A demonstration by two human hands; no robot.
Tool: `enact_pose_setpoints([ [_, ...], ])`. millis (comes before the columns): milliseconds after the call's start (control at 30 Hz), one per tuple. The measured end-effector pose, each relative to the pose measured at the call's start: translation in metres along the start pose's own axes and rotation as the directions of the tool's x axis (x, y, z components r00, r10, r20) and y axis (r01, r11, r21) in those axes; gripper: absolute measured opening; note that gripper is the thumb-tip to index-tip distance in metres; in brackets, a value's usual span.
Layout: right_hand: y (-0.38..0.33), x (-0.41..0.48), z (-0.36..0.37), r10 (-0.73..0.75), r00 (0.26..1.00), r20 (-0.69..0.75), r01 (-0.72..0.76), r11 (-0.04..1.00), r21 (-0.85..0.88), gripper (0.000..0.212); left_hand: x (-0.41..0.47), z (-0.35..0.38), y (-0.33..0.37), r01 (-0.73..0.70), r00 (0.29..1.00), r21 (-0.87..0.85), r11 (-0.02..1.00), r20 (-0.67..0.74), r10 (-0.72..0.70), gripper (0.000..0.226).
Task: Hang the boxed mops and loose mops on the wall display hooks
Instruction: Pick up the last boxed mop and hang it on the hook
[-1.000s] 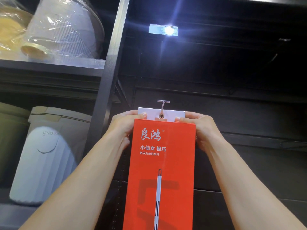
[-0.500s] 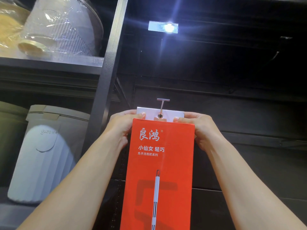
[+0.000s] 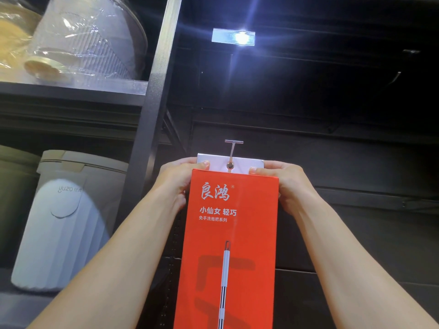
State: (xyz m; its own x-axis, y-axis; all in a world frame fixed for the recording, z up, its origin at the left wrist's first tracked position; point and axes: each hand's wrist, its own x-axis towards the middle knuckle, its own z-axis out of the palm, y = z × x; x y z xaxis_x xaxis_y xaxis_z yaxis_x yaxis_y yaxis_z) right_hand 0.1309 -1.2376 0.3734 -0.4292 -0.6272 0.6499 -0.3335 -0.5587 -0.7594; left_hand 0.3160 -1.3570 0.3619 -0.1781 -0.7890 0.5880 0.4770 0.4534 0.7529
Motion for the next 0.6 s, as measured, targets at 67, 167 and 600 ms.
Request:
enact_pose_setpoints([
  [67, 0.004, 0.000, 0.000, -0.006, 1.000, 0.006, 0.006, 1.000, -0.006, 0.021, 0.001, -0.001, -0.005, 0.007, 1.000, 0.002, 1.000, -0.004, -0.007, 0.019],
  [167, 0.010, 0.002, 0.000, -0.008, 1.000, 0.016, 0.008, 1.000, 0.007, 0.019, 0.004, -0.001, -0.011, 0.003, 1.000, -0.001, 1.000, -0.013, -0.003, 0.020],
  [600, 0.031, 0.020, -0.003, -0.030, 0.999, 0.028, 0.030, 1.000, 0.002, 0.017, 0.018, 0.003, -0.029, 0.007, 1.000, 0.001, 1.000, -0.010, -0.007, 0.019],
])
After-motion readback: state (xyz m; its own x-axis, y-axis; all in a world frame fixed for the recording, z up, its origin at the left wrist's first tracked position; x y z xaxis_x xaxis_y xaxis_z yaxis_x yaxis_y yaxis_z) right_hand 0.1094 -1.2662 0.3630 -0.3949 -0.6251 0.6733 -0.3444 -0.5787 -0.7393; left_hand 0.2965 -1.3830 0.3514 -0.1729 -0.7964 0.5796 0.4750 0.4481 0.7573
